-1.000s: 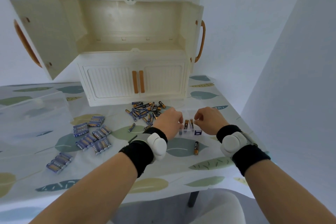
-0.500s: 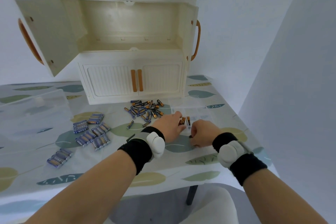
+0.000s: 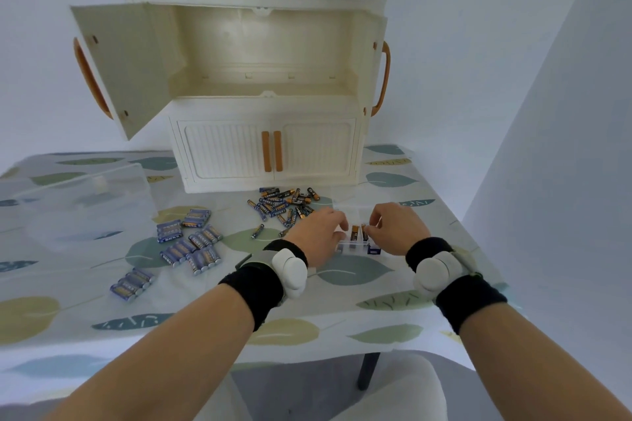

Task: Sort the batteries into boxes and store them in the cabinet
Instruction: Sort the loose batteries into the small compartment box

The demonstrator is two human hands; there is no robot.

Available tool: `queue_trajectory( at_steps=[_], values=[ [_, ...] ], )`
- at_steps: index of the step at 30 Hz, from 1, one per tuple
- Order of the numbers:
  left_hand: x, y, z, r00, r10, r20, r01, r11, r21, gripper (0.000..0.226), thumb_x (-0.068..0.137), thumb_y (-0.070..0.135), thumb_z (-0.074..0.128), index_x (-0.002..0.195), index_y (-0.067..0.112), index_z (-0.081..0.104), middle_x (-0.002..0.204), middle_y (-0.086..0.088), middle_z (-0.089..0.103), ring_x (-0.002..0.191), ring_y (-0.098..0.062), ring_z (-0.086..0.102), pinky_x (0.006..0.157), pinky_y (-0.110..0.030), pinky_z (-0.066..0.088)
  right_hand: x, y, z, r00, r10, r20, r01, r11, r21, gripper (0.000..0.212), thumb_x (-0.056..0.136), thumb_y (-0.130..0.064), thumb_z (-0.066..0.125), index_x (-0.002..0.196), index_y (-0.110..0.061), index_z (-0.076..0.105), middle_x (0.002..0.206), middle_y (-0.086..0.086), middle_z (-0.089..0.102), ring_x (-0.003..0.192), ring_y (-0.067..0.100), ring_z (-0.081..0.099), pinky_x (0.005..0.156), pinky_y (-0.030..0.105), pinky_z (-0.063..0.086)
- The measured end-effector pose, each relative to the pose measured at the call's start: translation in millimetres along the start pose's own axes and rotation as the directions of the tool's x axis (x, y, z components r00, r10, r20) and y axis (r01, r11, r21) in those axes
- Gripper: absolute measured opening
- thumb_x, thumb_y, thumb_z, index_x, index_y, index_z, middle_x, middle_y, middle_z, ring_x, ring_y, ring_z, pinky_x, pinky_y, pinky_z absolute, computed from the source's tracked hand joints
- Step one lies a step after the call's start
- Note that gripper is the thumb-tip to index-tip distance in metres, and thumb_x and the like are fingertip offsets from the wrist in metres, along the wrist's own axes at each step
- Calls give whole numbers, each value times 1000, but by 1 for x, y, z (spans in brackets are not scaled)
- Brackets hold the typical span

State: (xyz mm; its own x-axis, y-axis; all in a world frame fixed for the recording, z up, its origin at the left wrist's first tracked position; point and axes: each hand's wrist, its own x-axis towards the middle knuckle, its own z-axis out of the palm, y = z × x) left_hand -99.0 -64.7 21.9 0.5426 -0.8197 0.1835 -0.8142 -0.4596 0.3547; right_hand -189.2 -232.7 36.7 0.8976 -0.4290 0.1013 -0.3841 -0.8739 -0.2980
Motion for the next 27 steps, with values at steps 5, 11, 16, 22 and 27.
queue_trajectory(
  at_steps=[5,11,16,22,27],
  values=[
    [-10,-25,-12,992,-122,-34,124,991,58,17,97,27,53,112,23,59,121,1,58,107,-21,59,91,-38,50,16,-27,-3,996,-80,-46,82,996,40,10,90,-27,56,83,-21,61,85,-1,66,79,18,60,74,33,53],
    [-14,-63,-19,963,-261,-68,267,958,100,11,94,29,50,102,28,58,109,4,60,98,-20,59,85,-38,52,47,-64,12,986,-165,-13,165,986,8,16,94,-22,48,86,-18,62,88,3,67,81,21,61,77,38,55],
    [6,-93,-18,941,-329,-76,336,934,119,16,93,30,46,99,26,61,103,3,62,93,-23,61,80,-40,53,83,-86,34,986,-165,22,165,986,-17,19,92,-18,48,91,-15,68,96,5,69,87,26,63,77,37,53],
    [39,-99,-1,918,-378,-118,389,916,94,19,90,40,49,84,23,56,89,-1,66,84,-25,64,65,-31,47,112,-93,56,978,-183,105,192,978,-87,17,91,-20,52,95,-14,67,98,7,69,91,29,63,80,39,51],
    [56,-98,6,894,-437,-99,445,891,92,29,75,51,46,74,24,56,73,5,64,72,-21,65,67,-32,56,123,-93,64,966,-179,188,200,975,-100,24,90,-10,51,109,-13,66,108,9,68,100,31,63,86,40,52]
  ],
)
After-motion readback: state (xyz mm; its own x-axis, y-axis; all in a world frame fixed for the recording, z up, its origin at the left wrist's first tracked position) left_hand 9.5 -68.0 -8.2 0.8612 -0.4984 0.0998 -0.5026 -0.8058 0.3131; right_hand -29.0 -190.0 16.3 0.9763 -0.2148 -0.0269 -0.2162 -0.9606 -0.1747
